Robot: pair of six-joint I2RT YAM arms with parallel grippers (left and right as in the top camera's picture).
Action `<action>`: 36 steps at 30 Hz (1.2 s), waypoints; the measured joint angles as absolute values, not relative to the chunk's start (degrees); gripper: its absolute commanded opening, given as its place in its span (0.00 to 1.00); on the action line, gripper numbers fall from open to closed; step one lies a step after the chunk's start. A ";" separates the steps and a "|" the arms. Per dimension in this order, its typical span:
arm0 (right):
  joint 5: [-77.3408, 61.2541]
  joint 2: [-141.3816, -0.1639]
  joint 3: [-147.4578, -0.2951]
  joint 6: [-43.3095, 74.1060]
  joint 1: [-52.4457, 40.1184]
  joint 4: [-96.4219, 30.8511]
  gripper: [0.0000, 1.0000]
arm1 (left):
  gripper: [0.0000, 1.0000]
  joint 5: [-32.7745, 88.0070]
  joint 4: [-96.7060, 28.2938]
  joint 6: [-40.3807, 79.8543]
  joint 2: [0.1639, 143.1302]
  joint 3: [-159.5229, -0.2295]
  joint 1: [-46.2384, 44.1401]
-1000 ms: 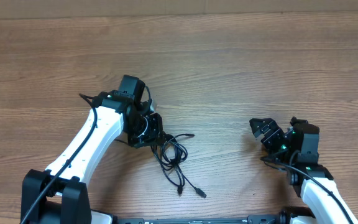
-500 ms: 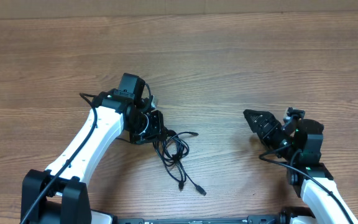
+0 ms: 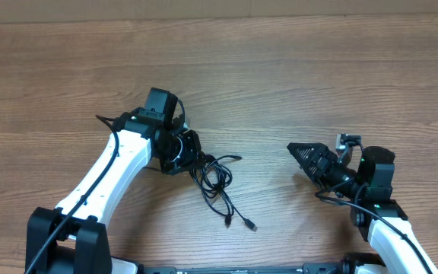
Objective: Untangle cables
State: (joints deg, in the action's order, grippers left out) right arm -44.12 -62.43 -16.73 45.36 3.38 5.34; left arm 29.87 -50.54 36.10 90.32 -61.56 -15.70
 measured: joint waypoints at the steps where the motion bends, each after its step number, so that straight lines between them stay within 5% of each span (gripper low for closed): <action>1: -44.53 -62.43 -16.73 45.39 3.38 5.32 1.00 | 0.04 29.74 -50.04 37.41 90.32 -61.56 -15.70; 13: -45.67 -62.43 -16.73 45.30 3.38 3.14 1.00 | 0.05 28.88 -46.04 53.89 90.32 -61.56 -15.70; 29: -47.35 -62.43 -16.73 44.99 3.16 -1.37 1.00 | 0.04 23.05 -37.06 34.57 90.32 -61.54 -19.55; 36: -51.48 -62.43 -16.73 45.74 -8.97 0.03 1.00 | 0.04 22.59 -38.79 56.88 90.32 -61.54 -19.90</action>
State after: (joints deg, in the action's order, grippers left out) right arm -51.48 -62.43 -16.73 45.74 -8.97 0.03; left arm 22.59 -38.79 56.88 90.32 -61.54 -19.90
